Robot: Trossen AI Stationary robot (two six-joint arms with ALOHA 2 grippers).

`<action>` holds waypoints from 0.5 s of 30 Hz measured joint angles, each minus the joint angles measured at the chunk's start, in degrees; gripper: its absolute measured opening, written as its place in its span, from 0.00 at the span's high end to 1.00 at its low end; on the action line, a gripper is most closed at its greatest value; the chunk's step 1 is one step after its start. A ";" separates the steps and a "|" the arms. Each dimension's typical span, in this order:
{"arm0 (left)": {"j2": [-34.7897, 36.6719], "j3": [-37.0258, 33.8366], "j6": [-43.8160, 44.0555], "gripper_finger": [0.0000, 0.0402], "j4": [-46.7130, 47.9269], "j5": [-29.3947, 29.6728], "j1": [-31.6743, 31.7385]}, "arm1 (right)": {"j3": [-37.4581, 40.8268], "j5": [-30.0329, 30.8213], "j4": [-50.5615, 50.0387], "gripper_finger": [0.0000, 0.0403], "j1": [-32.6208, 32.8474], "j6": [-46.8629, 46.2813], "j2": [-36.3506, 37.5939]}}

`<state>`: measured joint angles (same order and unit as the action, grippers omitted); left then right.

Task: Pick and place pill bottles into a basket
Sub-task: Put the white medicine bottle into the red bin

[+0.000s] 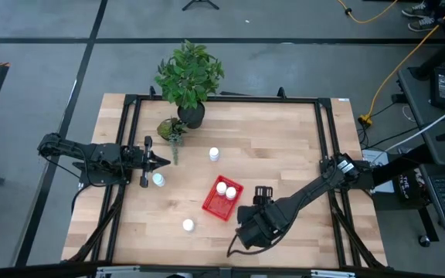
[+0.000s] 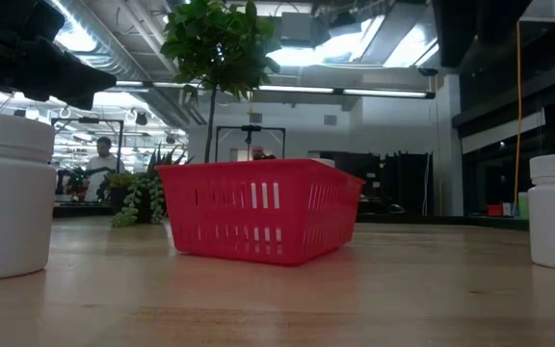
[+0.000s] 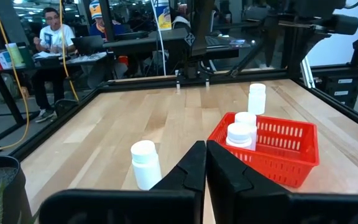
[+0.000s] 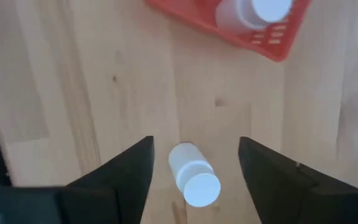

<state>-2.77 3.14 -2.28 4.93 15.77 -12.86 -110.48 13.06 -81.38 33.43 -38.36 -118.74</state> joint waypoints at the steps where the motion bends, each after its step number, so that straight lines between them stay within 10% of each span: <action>1: -0.02 0.00 0.00 0.98 0.00 0.00 0.02 | 0.51 -0.01 0.01 0.42 0.00 -0.65 0.01; 15: 0.00 0.00 0.00 0.98 0.00 0.00 0.02 | 10.80 0.98 -1.91 0.42 1.35 -12.52 3.81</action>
<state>-2.77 3.14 -2.28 4.93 15.77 -12.84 -99.68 14.04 -83.29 34.78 -50.87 -114.93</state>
